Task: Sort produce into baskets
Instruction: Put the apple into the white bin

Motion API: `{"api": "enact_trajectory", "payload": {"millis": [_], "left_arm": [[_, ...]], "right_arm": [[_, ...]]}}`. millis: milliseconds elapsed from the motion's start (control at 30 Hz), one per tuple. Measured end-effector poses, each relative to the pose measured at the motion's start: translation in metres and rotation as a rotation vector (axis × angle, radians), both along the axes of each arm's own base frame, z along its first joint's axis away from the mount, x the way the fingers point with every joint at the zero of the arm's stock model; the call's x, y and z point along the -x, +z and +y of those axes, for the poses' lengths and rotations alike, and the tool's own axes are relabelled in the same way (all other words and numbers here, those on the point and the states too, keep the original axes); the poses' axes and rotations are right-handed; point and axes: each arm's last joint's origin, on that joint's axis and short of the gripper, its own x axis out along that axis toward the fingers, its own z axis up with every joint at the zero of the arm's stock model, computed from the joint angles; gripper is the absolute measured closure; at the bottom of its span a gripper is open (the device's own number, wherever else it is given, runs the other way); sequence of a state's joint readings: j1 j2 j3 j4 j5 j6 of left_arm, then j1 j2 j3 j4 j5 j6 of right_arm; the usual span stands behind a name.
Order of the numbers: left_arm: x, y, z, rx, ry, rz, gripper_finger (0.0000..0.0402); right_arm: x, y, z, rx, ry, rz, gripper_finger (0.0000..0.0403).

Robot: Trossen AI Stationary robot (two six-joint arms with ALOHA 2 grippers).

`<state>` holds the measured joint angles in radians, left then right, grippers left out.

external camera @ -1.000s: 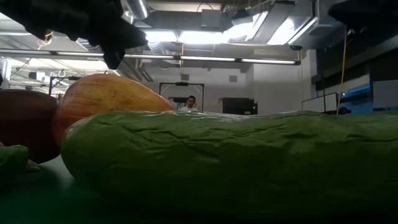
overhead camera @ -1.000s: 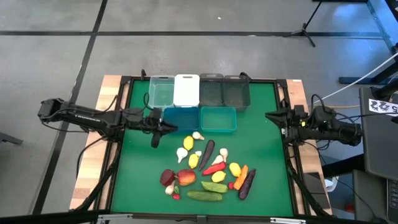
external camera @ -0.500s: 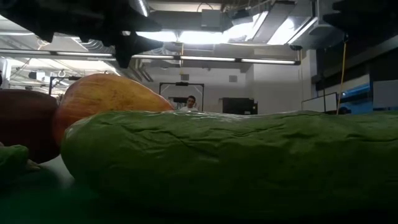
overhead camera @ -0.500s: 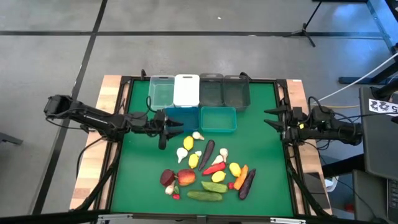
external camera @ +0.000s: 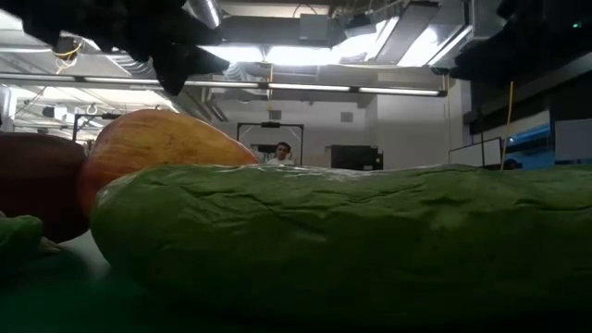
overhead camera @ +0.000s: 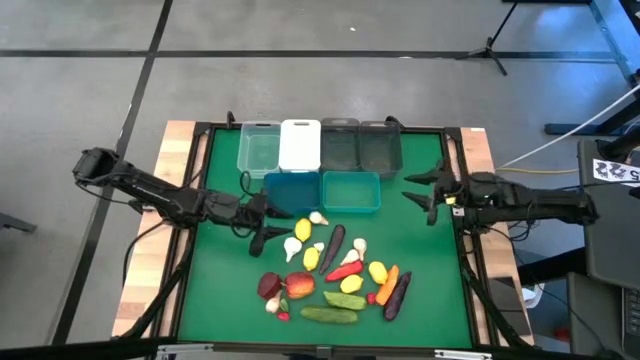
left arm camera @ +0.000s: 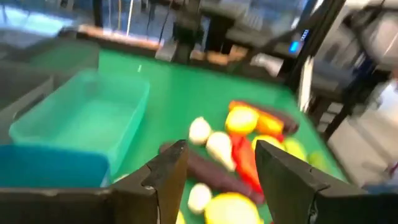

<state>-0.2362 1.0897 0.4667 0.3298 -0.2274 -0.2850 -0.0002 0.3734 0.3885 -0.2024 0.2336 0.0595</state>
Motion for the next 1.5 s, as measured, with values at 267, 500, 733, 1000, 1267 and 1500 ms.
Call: {"api": "enact_trajectory", "payload": {"millis": [267, 500, 733, 1000, 1267, 1500], "left_arm": [[0.010, 0.023, -0.017, 0.039, 0.110, 0.404, 0.0218], [0.019, 0.029, -0.043, 0.249, 0.108, 0.411, 0.0218], [0.028, 0.020, -0.061, 0.430, 0.184, 0.504, 0.0224], [-0.003, 0.047, -0.101, 0.367, 0.102, 0.654, 0.0280], [-0.024, 0.056, -0.115, 0.070, 0.014, 0.768, 0.0308], [-0.039, 0.032, -0.118, -0.184, -0.103, 0.779, 0.0270]], "right_arm": [[-0.019, -0.008, 0.000, -0.078, -0.020, 0.057, 0.0193], [-0.025, -0.013, 0.000, -0.085, -0.030, 0.098, 0.0193], [-0.030, -0.017, -0.001, -0.053, -0.064, 0.144, 0.0193], [-0.036, -0.023, -0.002, -0.026, -0.098, 0.197, 0.0193], [-0.041, -0.017, 0.003, -0.102, 0.046, 0.119, 0.0193], [-0.062, -0.006, 0.025, 0.039, 0.183, 0.142, 0.0193]]}}
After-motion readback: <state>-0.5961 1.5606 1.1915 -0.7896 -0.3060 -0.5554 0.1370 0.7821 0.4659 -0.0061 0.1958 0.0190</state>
